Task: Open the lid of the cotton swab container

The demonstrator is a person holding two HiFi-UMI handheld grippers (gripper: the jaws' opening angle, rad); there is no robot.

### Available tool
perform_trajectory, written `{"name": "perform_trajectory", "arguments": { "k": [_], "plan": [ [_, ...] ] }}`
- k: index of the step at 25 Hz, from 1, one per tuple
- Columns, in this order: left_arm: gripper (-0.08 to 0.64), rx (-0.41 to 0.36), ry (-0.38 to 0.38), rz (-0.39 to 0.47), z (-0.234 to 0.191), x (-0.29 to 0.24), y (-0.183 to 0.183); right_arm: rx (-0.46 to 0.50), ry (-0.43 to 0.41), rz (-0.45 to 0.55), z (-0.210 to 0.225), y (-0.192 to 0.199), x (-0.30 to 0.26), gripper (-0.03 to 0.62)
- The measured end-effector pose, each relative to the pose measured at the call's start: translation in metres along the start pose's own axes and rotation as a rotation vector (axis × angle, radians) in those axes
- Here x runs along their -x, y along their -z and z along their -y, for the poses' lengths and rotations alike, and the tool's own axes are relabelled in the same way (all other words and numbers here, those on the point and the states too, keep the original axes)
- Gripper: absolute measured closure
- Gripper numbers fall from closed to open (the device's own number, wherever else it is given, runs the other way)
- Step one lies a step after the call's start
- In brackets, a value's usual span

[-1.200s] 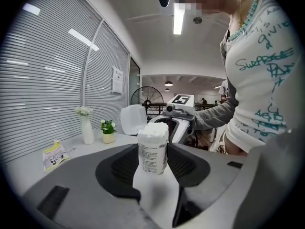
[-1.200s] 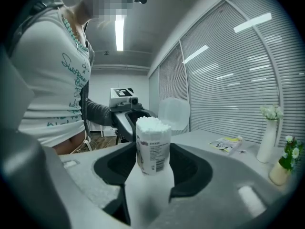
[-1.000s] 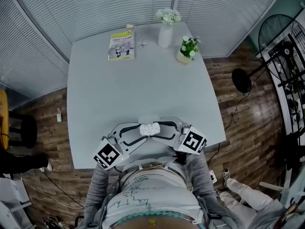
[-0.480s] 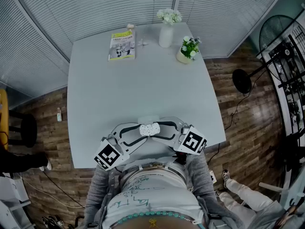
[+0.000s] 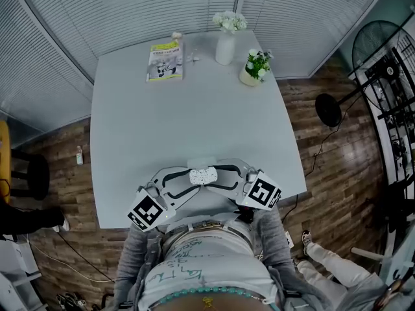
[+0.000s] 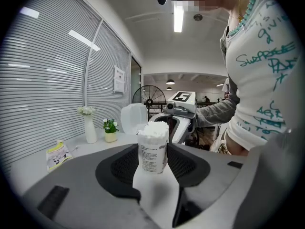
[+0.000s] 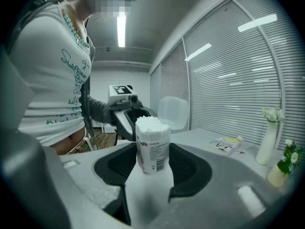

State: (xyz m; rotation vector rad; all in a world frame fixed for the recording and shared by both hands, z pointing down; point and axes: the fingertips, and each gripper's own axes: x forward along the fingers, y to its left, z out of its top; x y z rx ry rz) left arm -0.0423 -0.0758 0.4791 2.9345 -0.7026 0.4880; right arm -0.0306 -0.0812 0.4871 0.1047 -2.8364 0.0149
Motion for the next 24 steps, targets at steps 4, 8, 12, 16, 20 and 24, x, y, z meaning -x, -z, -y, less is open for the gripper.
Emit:
{"name": "perform_trajectory", "arguments": {
  "k": [4, 8, 12, 16, 20, 24],
  "plan": [
    [0.376, 0.003, 0.000, 0.002, -0.0005, -0.0009, -0.0004, 0.003, -0.001, -0.003, 0.0008, 0.0000, 0.0004, 0.379],
    [0.376, 0.003, -0.002, -0.004, -0.0014, -0.0024, 0.0012, 0.005, -0.001, -0.010, 0.0019, -0.0007, 0.0001, 0.379],
    [0.376, 0.005, -0.004, -0.003, -0.0013, -0.0012, 0.0003, 0.011, -0.004, -0.008, 0.0014, 0.0007, -0.0001, 0.379],
    [0.376, 0.005, -0.003, -0.002, -0.0013, -0.0013, 0.0011, 0.011, -0.004, -0.011, 0.0011, 0.0013, -0.0006, 0.379],
    [0.376, 0.004, -0.003, -0.007, -0.0023, -0.0009, 0.0026, 0.014, -0.004, -0.015, 0.0015, 0.0016, -0.0019, 0.379],
    [0.376, 0.006, -0.001, -0.011, -0.0047, -0.0030, 0.0031, 0.013, -0.004, -0.018, 0.0046, 0.0027, -0.0021, 0.379]
  ]
}}
